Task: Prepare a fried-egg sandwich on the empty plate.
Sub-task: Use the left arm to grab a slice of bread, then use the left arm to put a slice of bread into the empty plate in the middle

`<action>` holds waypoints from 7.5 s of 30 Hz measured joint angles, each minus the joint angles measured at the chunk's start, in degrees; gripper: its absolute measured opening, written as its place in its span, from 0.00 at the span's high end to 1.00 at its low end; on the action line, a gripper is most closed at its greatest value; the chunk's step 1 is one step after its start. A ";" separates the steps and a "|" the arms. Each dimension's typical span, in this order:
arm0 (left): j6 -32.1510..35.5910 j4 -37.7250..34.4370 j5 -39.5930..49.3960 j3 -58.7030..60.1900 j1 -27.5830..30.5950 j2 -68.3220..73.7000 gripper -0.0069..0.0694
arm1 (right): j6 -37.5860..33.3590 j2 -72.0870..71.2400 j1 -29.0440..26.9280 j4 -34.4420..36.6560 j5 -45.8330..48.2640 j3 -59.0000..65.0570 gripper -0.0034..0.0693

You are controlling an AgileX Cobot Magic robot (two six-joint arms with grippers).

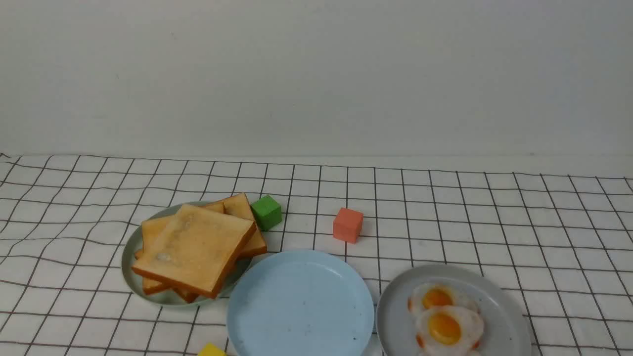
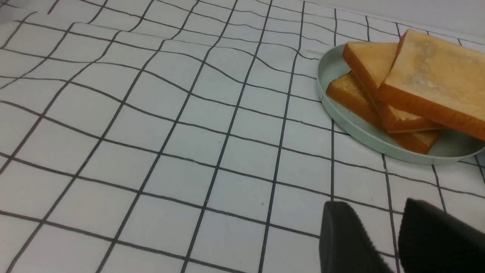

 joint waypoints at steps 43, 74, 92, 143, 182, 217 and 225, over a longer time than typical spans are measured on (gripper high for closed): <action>0.00 0.59 -4.48 0.07 0.00 0.00 0.60 | 0.00 0.00 0.00 -0.30 -4.12 0.58 0.62; -13.19 -5.74 -34.95 -8.06 0.00 0.99 0.60 | 19.93 0.00 1.24 0.54 -36.87 -5.95 0.62; -22.33 -6.96 8.58 -46.76 0.00 39.63 0.60 | 22.32 42.47 1.32 -3.60 7.96 -54.28 0.62; 46.97 -37.18 19.01 -65.58 3.95 102.56 0.47 | -15.08 57.89 21.32 17.82 26.76 -51.49 0.62; 42.43 -38.93 29.86 -80.51 3.95 108.04 0.41 | -15.03 57.89 21.32 18.69 27.65 -51.49 0.62; 44.10 -49.14 39.35 -83.35 0.73 102.14 0.81 | -15.03 57.89 21.32 18.30 29.09 -51.49 0.62; 36.08 -52.33 25.03 -68.69 -10.96 98.64 0.81 | -15.03 57.89 21.32 18.02 29.28 -51.49 0.62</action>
